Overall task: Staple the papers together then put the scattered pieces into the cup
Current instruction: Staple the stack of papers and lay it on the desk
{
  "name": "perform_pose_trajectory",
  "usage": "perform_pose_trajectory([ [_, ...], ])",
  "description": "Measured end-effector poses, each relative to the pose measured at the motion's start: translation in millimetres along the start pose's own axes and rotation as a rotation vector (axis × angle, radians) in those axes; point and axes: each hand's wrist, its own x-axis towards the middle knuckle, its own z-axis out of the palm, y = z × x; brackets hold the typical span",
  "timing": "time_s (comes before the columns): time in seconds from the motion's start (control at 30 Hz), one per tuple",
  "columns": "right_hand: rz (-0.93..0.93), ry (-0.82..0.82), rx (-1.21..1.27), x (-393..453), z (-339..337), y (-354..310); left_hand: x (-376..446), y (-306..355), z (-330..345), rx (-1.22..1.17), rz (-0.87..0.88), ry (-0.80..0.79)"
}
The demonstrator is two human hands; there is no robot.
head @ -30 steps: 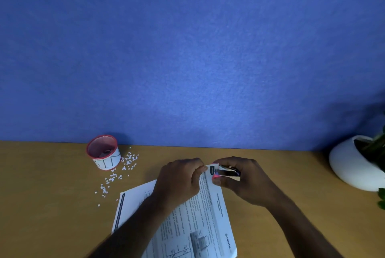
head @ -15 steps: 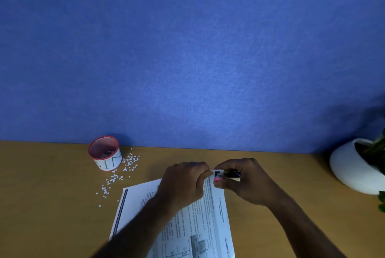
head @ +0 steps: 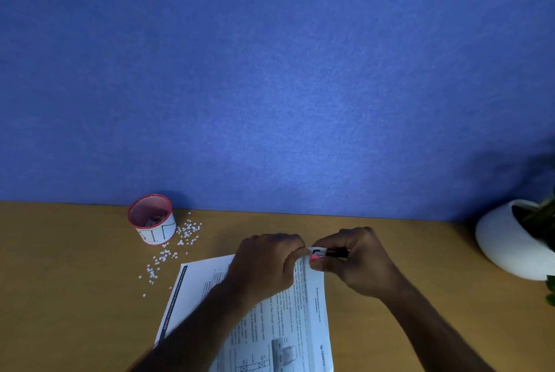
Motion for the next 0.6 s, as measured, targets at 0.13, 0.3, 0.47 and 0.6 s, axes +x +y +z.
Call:
perform_pose_trajectory([
  [0.13, 0.032, 0.012, 0.027, -1, 4, 1, 0, -2, 3, 0.019, 0.005, 0.009],
  [0.3, 0.150, -0.068, 0.190, 0, 7, 12, 0, -11, 5, 0.027, -0.044, 0.073],
  [0.47, 0.306, 0.247, 0.406, 2, 12, 35, 3, -23, 5, 0.054, -0.082, 0.186],
  [0.6, 0.618, 0.469, 0.375, 10, 14, 94, 5, -31, 4, 0.038, -0.113, 0.236],
])
